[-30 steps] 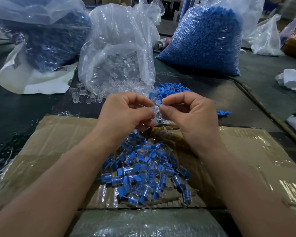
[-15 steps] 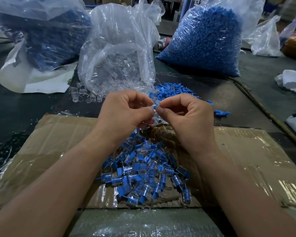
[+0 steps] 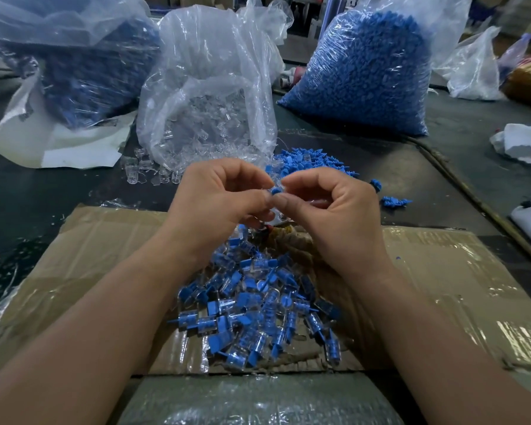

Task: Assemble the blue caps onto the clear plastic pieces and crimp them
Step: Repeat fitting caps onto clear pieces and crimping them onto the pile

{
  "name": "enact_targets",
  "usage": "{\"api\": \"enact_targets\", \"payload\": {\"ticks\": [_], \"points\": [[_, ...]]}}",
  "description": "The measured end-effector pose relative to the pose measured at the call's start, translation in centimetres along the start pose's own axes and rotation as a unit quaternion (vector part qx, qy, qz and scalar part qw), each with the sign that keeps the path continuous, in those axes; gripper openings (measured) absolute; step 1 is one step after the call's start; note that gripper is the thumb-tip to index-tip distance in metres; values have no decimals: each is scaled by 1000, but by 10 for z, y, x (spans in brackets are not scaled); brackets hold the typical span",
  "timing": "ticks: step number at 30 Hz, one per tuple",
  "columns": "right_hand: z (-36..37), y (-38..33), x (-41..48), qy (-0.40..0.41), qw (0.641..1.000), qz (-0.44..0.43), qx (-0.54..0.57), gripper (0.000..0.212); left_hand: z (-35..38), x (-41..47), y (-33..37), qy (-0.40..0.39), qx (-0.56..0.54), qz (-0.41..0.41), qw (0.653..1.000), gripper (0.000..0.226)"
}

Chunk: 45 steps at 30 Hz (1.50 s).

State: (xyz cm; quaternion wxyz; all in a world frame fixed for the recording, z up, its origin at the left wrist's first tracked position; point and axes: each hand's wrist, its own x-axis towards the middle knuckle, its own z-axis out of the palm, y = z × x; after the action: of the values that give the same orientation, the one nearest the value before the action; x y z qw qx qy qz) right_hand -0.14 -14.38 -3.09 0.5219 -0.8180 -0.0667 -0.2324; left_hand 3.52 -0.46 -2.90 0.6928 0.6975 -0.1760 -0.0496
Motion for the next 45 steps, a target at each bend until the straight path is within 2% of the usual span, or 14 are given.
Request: {"api": "enact_targets", "payload": {"ticks": [8, 11, 17, 21, 25, 28, 32, 41, 45], "points": [[-3, 2, 0, -81, 991, -10, 110, 24, -3, 1, 3, -22, -56, -36, 998, 16], [-4, 2, 0, -82, 991, -31, 99, 29, -5, 2, 3, -29, -73, -53, 996, 16], [-6, 3, 0, -62, 995, -51, 61, 27, -6, 1, 4, -57, -94, -76, 991, 6], [-7, 4, 0, -47, 996, -58, 44, 28, -6, 1, 4, -54, -113, -78, 989, 22], [-8, 6, 0, -49, 995, -82, 14, 29, -6, 3, 3, -58, -109, -77, 989, 20], [-9, 8, 1, -47, 994, -98, 1, 29, -6, 3, 3, -62, -98, -77, 990, 8], [-8, 9, 1, -49, 992, -112, -15, 29, -5, 2, 2, -61, -77, -72, 993, 18], [-7, 10, 0, -52, 991, -115, -34, 29, -7, 4, 1, -67, -71, -85, 992, 12], [-7, 10, 0, -48, 991, -123, -39, 30, -7, 4, 1, -65, -81, -92, 990, 19]]}}
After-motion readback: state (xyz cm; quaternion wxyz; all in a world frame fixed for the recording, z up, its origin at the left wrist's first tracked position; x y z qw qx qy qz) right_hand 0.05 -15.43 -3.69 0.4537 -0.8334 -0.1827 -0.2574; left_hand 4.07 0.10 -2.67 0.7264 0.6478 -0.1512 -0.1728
